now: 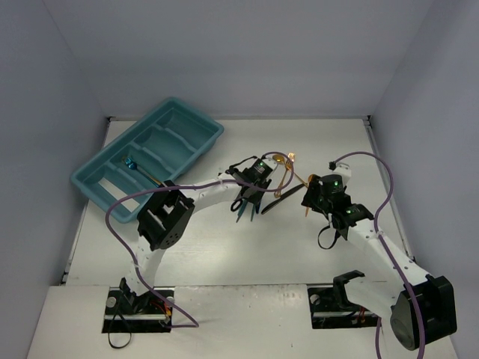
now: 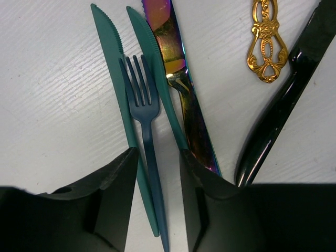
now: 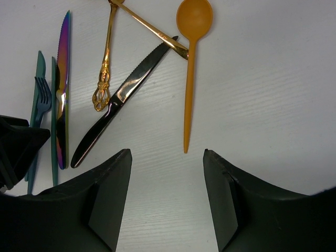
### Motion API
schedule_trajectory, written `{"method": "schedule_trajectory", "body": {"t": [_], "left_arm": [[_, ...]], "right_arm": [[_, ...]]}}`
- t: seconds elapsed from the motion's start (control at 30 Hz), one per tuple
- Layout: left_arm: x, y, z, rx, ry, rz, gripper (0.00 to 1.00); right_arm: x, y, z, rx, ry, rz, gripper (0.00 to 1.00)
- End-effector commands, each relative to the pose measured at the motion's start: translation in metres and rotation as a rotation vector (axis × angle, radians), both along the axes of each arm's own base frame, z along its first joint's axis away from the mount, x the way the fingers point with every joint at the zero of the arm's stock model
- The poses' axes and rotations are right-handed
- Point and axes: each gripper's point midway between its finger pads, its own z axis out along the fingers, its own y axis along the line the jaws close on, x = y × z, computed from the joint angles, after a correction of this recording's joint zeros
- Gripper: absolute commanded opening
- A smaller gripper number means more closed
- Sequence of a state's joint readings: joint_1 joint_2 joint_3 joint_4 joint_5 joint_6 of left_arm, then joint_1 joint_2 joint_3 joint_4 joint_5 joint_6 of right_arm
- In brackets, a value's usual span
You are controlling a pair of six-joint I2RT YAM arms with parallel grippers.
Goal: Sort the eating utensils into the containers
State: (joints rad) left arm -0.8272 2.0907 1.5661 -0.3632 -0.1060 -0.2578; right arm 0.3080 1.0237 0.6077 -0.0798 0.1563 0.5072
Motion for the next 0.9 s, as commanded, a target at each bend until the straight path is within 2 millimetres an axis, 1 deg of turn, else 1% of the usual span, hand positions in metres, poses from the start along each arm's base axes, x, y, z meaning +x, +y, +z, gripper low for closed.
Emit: {"method": "schedule_trajectory", "body": {"t": [0.0, 0.13, 0.23, 0.53, 0.57, 0.63, 0.7, 0.73, 0.8, 0.87], "left_arm": [[0.016, -0.007, 0.035, -0.061, -0.063, 0.008, 0.30], [0.016, -0.005, 0.025, -0.046, -0.040, 0.017, 0.26], [0.016, -0.003, 0.019, -0.038, -0.024, 0.023, 0.26], [0.013, -0.005, 0.008, -0.049, 0.014, 0.020, 0.17], [0.012, -0.006, 0.008, -0.052, 0.019, 0.019, 0.15], [0.012, -0.008, 0.011, -0.060, 0.020, 0.019, 0.08], [0.012, -0.008, 0.021, -0.071, 0.009, 0.022, 0.02], [0.013, -0.007, 0.033, -0.083, -0.008, 0.026, 0.00], [0.017, -0.004, 0.062, -0.110, -0.054, 0.041, 0.00], [0.023, 0.006, 0.103, -0.142, -0.114, 0.076, 0.00]], "right_arm": [[0.004, -0.002, 0.005, 0.002, -0.029, -0.006, 0.54], [0.003, -0.002, 0.006, 0.003, -0.030, -0.004, 0.54], [0.003, -0.003, 0.006, 0.004, -0.031, -0.006, 0.54], [0.002, -0.004, 0.003, 0.002, -0.024, -0.009, 0.54], [0.002, -0.004, 0.003, 0.001, -0.024, -0.010, 0.54], [0.002, -0.004, 0.003, 0.000, -0.024, -0.009, 0.54], [0.002, -0.005, 0.004, -0.002, -0.027, -0.009, 0.54], [0.003, -0.005, 0.006, -0.003, -0.031, -0.008, 0.54], [0.003, -0.006, 0.007, -0.005, -0.037, -0.010, 0.54], [0.004, -0.008, 0.008, -0.012, -0.040, -0.011, 0.54]]}}
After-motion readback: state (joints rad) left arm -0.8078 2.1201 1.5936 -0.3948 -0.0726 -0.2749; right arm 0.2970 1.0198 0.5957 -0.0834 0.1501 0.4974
